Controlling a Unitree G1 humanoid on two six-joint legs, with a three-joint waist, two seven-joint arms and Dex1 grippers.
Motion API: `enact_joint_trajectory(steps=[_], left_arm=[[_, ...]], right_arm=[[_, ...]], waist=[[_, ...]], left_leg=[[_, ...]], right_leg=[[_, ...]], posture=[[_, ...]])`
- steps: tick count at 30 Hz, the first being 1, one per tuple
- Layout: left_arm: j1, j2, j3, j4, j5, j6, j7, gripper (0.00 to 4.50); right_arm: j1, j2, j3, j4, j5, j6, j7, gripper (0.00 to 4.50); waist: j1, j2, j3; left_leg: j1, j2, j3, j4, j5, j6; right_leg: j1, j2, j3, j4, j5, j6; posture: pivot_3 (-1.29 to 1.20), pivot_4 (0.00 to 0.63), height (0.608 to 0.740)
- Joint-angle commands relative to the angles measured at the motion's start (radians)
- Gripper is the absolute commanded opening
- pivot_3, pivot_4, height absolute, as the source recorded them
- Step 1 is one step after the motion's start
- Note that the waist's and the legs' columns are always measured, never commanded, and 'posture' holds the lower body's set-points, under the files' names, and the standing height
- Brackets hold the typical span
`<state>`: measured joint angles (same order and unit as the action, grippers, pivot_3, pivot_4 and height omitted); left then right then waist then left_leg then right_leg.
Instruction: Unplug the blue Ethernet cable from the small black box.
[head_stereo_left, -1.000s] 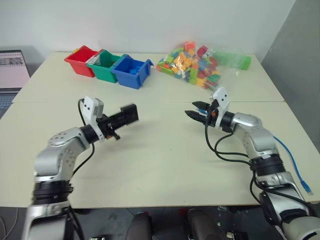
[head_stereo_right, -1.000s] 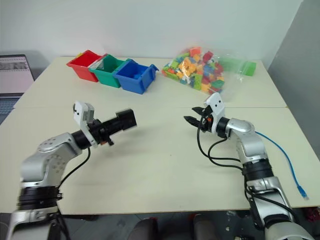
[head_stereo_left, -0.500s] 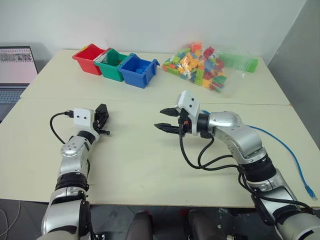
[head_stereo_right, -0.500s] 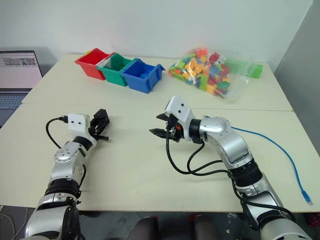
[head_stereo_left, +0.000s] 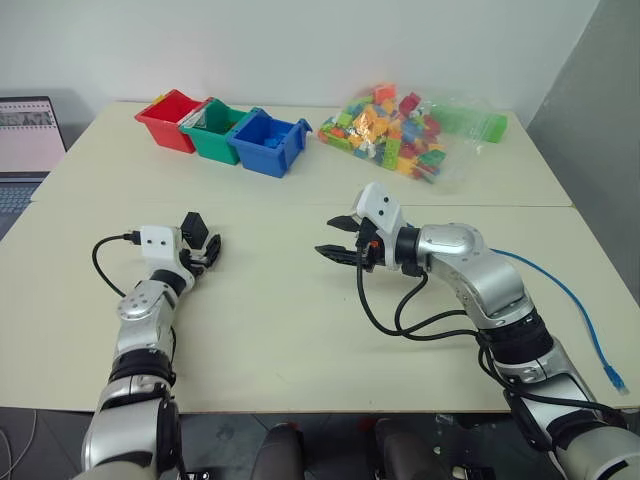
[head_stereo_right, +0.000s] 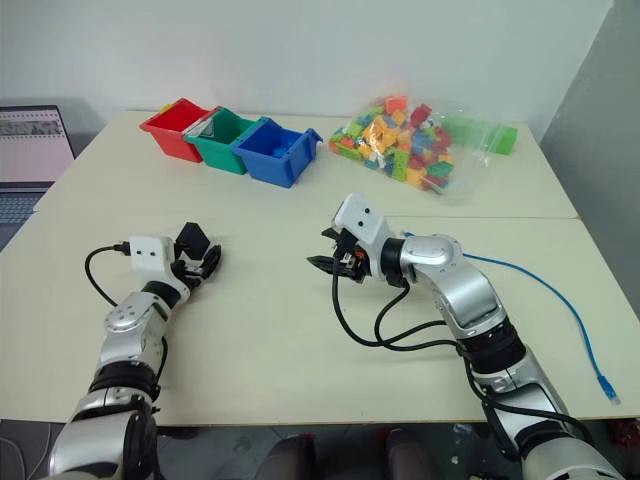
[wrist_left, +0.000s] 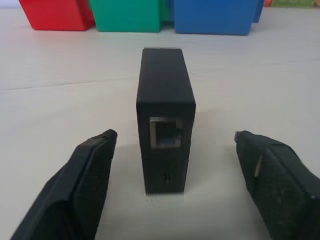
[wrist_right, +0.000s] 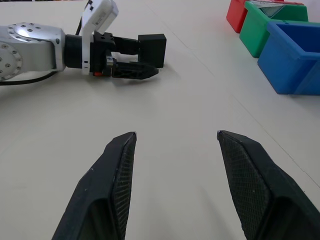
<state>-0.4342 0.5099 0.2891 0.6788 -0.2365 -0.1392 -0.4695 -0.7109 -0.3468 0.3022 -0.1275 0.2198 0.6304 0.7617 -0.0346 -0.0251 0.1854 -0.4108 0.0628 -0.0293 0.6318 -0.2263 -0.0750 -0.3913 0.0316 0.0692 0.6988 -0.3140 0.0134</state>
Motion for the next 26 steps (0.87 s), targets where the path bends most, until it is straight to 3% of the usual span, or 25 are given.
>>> enact_joint_trajectory(steps=[1,6,10,13,19,26], left_arm=[[0.143,0.060,0.035,-0.303,-0.037,0.150,-0.001,4.07],[0.312,0.125,0.069,-0.590,-0.078,0.319,-0.022,4.07],[0.365,0.195,0.100,-0.717,-0.085,0.379,-0.057,4.07],[0.380,0.266,0.110,-0.787,-0.161,0.461,-0.170,4.07],[0.361,0.417,0.103,-0.862,-0.294,0.665,-0.352,4.07],[0.330,0.424,0.120,-0.867,-0.368,0.729,-0.424,4.07]], right_arm=[[0.047,-0.032,-0.051,-0.067,0.015,0.011,-0.007,2.73],[0.130,-0.091,-0.105,-0.092,0.036,0.007,0.012,2.73],[0.178,-0.169,-0.182,-0.098,0.094,0.007,0.072,2.73],[0.193,-0.228,-0.221,-0.074,0.116,-0.006,0.112,2.73],[0.216,-0.341,-0.251,-0.029,0.124,-0.034,0.201,2.73],[0.240,-0.396,-0.276,-0.011,0.133,-0.057,0.239,2.73]], waist=[[0.001,0.000,0.000],[0.004,0.000,0.000],[0.005,0.000,0.000],[0.002,0.000,0.000],[-0.001,0.000,0.000],[-0.001,0.001,0.001]], left_leg=[[0.000,0.000,0.000,0.000,0.000,0.000],[0.001,0.000,-0.001,0.000,0.000,0.000],[0.002,-0.001,-0.002,0.000,0.000,0.000],[0.003,0.000,-0.001,0.000,0.000,0.000],[0.004,0.000,0.001,-0.002,0.000,0.000],[0.004,0.000,0.003,-0.002,0.000,0.000]], right_leg=[[0.000,0.000,0.000,0.000,0.000,0.000],[0.000,-0.002,0.000,0.001,0.000,0.000],[0.002,0.000,0.000,0.000,0.000,0.000],[0.002,0.001,0.000,0.000,0.000,0.000],[0.002,0.001,0.001,-0.001,-0.001,0.001],[0.002,0.001,0.002,-0.001,-0.003,0.005]], posture=[[0.00,0.150,0.740],[0.00,0.150,0.740],[0.00,0.150,0.740],[0.00,0.150,0.740],[0.00,0.150,0.740],[0.00,0.150,0.740]])
